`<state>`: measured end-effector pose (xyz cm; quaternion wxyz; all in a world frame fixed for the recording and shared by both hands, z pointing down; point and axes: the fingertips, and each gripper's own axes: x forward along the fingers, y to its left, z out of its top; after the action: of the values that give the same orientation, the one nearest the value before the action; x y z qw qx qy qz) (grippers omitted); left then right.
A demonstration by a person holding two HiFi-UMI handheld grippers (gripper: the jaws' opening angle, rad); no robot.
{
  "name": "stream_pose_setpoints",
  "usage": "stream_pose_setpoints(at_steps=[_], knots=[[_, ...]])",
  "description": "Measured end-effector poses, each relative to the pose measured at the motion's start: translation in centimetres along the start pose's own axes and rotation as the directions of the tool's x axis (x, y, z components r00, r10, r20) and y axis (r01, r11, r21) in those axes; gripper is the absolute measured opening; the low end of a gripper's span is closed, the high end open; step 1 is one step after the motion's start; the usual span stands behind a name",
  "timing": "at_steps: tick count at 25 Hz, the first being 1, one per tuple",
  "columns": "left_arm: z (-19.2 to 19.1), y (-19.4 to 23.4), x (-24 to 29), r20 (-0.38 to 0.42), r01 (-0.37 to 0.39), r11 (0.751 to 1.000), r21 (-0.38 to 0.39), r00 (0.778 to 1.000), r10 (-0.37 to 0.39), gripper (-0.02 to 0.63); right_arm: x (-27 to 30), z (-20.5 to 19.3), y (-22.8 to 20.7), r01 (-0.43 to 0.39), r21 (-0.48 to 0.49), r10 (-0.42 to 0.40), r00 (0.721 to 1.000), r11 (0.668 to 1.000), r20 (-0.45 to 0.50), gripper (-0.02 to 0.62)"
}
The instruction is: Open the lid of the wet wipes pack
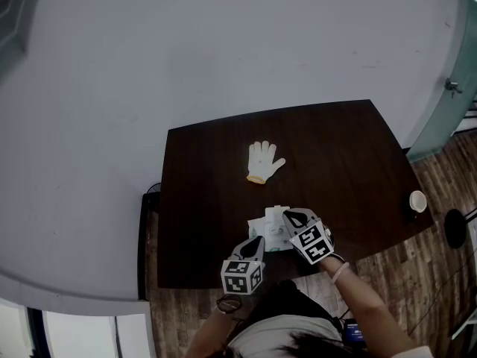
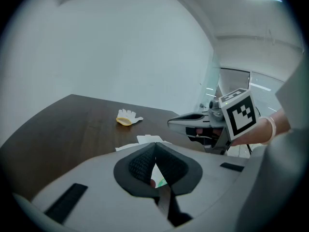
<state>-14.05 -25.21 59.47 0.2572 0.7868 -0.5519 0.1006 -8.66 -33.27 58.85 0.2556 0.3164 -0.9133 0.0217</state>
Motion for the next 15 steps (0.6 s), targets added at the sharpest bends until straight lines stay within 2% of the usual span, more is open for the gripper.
stream_pose_setpoints(at_steps=[15], knots=[[2.2,-2.2,-4.6,0.102,0.032,0.996,0.085,0.994,-0.041,0.018,-6.2,0.2,3.1,0.132,0.032,-0.133,0.991,0.991,0.032,0.006]])
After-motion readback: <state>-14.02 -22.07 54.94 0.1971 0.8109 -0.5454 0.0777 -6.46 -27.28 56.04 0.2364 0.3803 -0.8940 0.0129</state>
